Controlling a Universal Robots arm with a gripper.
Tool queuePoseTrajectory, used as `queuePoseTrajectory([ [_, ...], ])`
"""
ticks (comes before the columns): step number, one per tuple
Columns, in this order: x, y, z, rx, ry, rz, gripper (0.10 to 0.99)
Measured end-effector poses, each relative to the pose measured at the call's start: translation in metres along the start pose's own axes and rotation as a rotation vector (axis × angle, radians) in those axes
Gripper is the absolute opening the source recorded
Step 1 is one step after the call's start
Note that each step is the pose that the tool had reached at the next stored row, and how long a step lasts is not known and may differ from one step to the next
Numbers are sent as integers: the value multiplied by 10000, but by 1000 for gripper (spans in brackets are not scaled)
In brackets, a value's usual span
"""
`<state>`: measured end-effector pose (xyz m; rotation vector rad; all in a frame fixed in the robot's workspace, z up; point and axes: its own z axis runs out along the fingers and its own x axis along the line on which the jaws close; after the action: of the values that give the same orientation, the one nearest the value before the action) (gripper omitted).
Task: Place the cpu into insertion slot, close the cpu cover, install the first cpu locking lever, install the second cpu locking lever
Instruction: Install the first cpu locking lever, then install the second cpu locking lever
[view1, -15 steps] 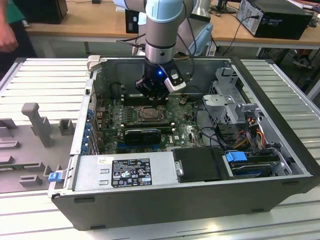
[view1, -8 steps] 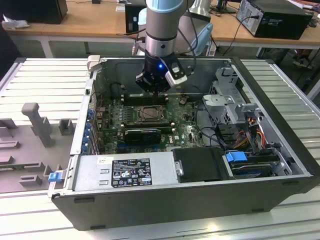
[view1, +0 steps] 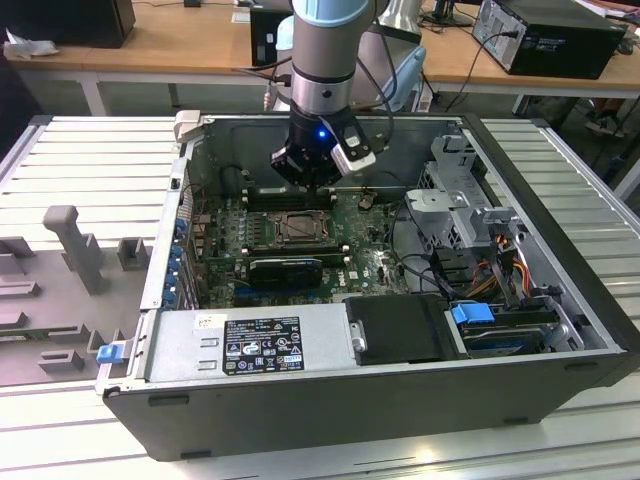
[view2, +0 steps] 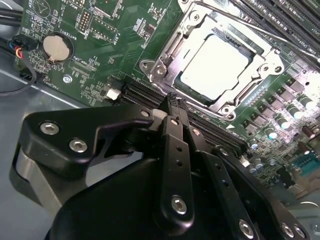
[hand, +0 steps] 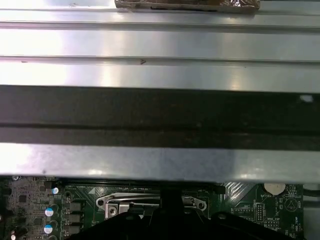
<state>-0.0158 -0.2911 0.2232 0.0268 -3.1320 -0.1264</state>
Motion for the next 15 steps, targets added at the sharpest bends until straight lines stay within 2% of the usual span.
queuePoseTrajectory([
  [8,0,-25,-3,2,1,-1,106],
  [10,1,-68,-6,0,0,0,106],
  [15,1,-69,-86,0,0,-1,106],
])
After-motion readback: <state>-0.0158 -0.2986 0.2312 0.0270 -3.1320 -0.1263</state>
